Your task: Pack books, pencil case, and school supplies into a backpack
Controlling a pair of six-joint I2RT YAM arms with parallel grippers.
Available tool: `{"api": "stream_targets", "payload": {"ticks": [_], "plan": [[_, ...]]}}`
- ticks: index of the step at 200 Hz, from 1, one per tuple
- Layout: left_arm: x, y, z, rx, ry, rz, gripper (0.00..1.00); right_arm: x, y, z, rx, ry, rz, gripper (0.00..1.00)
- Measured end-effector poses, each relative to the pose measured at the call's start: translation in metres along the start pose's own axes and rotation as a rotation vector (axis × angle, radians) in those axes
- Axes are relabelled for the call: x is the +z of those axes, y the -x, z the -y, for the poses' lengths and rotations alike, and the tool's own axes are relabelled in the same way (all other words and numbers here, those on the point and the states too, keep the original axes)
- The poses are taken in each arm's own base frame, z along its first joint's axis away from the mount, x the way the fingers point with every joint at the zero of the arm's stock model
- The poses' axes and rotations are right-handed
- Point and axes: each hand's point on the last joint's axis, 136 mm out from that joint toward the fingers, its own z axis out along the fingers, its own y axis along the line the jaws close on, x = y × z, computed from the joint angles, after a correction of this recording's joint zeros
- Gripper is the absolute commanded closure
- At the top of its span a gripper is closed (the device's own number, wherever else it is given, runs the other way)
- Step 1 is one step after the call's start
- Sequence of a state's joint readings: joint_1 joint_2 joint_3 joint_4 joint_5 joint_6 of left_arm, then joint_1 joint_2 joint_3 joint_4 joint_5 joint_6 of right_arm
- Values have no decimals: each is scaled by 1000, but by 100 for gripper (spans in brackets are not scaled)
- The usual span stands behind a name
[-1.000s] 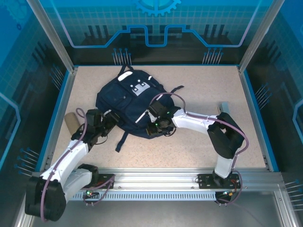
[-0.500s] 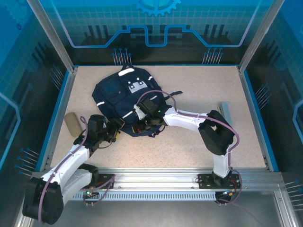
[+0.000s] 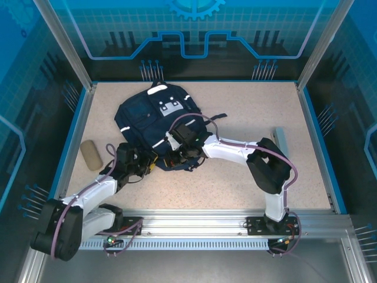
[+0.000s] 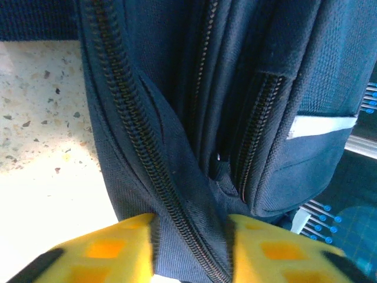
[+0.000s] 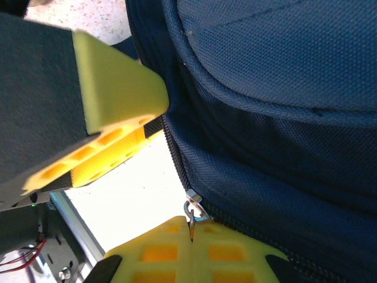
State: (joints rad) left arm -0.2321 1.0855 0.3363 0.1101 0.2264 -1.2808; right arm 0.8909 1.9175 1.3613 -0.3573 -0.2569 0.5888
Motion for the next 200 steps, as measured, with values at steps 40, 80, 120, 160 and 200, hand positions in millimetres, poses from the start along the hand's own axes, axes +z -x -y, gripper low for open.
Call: {"api": "stream_targets", "payload": {"ticks": [40, 80, 120, 160, 200], "plan": [[2, 1, -4, 26, 18, 6, 100, -13, -4, 21, -1, -155, 23, 100], [0, 2, -8, 57, 39, 20, 100, -45, -9, 69, 83, -373, 33, 100], [-5, 2, -9, 91, 45, 31, 100, -77, -4, 128, 203, -551, 57, 100], [-9, 2, -9, 122, 50, 30, 100, -84, 3, 143, 226, -560, 73, 100], [-10, 12, -11, 152, 91, 54, 100, -75, -3, 128, 167, -453, 42, 100]]}}
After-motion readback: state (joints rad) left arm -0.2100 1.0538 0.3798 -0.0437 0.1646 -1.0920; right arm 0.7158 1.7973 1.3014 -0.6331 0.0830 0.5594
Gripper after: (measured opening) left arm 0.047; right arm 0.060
